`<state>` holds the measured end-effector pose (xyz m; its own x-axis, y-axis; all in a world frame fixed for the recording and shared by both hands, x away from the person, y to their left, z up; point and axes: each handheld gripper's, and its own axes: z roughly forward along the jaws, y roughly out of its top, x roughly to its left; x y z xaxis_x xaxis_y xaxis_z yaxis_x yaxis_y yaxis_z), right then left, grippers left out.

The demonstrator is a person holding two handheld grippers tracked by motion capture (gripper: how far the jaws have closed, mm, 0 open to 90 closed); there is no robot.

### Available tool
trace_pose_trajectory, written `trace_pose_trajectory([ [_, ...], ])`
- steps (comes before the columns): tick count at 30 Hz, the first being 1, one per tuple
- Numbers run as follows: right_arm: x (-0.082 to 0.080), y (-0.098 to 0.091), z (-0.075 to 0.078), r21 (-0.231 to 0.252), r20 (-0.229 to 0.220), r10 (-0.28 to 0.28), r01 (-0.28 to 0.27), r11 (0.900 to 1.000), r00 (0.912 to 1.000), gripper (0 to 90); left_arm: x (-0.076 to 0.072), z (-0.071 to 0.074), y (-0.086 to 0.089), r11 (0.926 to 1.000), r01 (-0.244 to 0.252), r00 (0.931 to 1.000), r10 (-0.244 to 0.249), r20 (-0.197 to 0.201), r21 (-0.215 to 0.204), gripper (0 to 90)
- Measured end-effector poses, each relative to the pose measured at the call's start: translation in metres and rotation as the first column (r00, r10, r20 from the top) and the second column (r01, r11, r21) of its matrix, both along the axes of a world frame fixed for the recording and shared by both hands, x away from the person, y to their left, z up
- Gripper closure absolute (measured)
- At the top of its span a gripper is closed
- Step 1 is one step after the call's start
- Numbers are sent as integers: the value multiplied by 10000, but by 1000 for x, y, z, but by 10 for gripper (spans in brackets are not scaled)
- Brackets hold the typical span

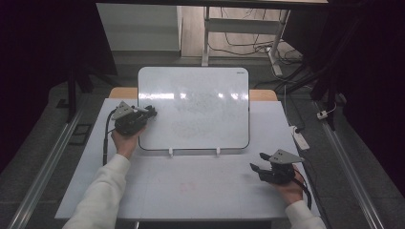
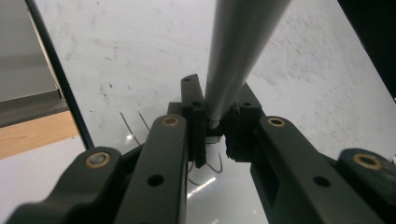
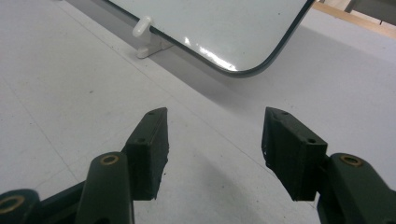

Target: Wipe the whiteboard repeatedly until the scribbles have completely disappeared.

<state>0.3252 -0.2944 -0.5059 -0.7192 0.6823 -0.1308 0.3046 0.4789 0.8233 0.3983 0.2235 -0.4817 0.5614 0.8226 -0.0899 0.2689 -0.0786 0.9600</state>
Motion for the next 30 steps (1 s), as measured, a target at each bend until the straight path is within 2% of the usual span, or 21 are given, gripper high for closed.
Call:
trace_pose_trajectory([
  [3,0,1,0,-55,7,44,-44,10000,10000,411,-6,-2,-3,9988,218,9997,-213,-123,448,787],
  [7,-1,0,1,-6,22,9,-9,10000,10000,411,-11,-6,0,9976,361,9990,-344,-289,595,787],
  [9,-1,0,1,-21,26,4,-4,10000,10000,411,-11,-5,2,9972,328,9992,-311,-251,669,787],
  [14,-1,0,1,-29,27,-6,6,10000,10000,411,-3,2,14,9993,-263,9997,263,23,274,787],
  [16,-1,0,1,-26,30,-9,9,10000,10000,411,0,3,16,9994,-337,9994,337,-35,32,787],
  [17,-1,0,1,-23,25,-6,6,10000,10000,411,0,3,15,9994,-334,9994,335,-58,50,787],
  [20,0,0,0,-36,19,18,-18,10000,10000,411,-4,0,4,9993,169,9996,-162,-213,331,787],
  [24,0,1,0,-51,28,30,-29,10000,10000,411,-11,-5,-13,9922,725,9972,-701,-266,1013,787],
  [26,0,0,1,-42,30,17,-17,10000,10000,411,-9,-3,-11,9914,591,9982,-578,-145,1170,787],
  [30,-1,0,1,-23,57,7,-7,10000,10000,411,1,7,8,9973,-64,10000,65,-22,725,787],
])
